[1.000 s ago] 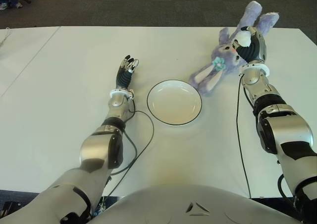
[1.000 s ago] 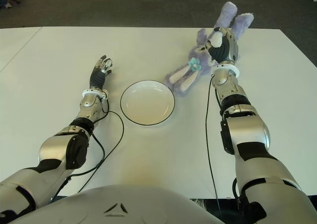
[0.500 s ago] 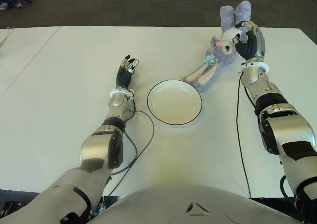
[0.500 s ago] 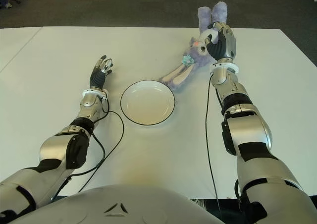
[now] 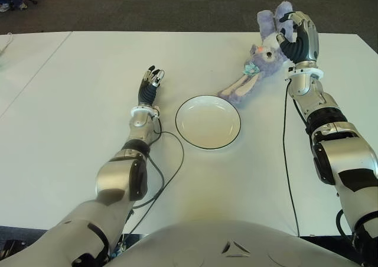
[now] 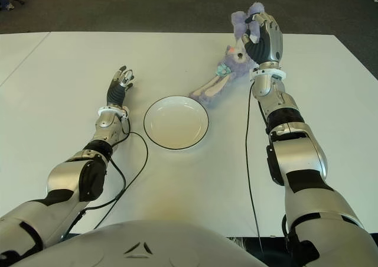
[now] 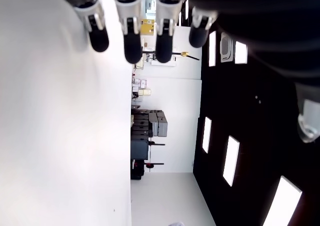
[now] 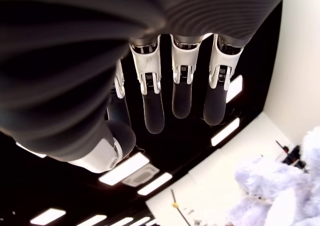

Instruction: Put the doll into the plate.

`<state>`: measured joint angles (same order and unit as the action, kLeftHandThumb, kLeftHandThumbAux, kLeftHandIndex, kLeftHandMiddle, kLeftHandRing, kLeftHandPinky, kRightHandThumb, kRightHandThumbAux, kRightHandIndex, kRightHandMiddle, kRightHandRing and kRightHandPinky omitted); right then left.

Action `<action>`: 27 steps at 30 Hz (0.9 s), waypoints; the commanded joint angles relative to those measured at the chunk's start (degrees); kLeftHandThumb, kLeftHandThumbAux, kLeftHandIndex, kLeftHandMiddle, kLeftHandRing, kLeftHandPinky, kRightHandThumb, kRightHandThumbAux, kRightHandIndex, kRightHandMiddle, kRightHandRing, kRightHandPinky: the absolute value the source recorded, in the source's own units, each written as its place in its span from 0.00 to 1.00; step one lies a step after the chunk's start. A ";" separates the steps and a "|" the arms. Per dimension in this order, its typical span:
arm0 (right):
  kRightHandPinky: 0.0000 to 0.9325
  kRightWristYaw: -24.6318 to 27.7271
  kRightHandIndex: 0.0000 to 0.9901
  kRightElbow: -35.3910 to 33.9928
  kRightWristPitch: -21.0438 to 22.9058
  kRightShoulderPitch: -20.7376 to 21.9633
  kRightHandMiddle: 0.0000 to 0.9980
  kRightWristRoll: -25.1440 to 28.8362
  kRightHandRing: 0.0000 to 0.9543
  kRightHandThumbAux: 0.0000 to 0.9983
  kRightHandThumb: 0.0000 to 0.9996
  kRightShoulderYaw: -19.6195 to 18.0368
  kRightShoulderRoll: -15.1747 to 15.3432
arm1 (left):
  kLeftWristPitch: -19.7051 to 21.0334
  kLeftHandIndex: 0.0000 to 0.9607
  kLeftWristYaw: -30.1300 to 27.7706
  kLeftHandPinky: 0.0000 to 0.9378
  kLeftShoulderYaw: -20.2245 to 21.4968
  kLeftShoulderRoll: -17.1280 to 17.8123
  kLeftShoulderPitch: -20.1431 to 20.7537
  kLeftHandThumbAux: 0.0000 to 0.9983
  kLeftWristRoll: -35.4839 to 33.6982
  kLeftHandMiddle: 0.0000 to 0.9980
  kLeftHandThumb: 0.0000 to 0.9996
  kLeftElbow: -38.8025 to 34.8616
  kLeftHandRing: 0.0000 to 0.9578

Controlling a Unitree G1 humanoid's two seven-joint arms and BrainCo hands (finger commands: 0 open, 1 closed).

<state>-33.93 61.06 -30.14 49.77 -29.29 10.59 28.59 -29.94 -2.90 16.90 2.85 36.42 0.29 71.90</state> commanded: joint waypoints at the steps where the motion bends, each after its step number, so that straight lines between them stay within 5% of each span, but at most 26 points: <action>1: 0.91 -0.29 0.44 -1.88 -0.62 -1.35 0.85 -0.93 0.89 0.71 0.70 0.78 0.06 | 8.00 0.08 0.09 0.10 -0.13 -3.58 -9.32 0.40 0.09 0.14 0.00 6.19 0.14; 13: 0.90 -0.95 0.44 0.13 -0.40 -1.84 0.85 -0.90 0.89 0.71 0.70 0.86 -1.05 | 9.64 0.08 2.19 0.09 -1.89 -2.39 -8.46 0.42 2.55 0.15 0.00 6.40 0.14; 27: 0.91 2.14 0.44 10.62 1.21 -0.30 0.86 8.05 0.90 0.72 0.70 -5.24 -9.73 | 18.03 0.04 -0.17 0.04 -3.55 6.28 7.16 0.45 4.25 0.09 0.00 6.13 0.08</action>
<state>-33.26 67.44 -30.54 49.73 -24.47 7.49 22.86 -19.65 -1.73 14.36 7.19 43.08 3.20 74.06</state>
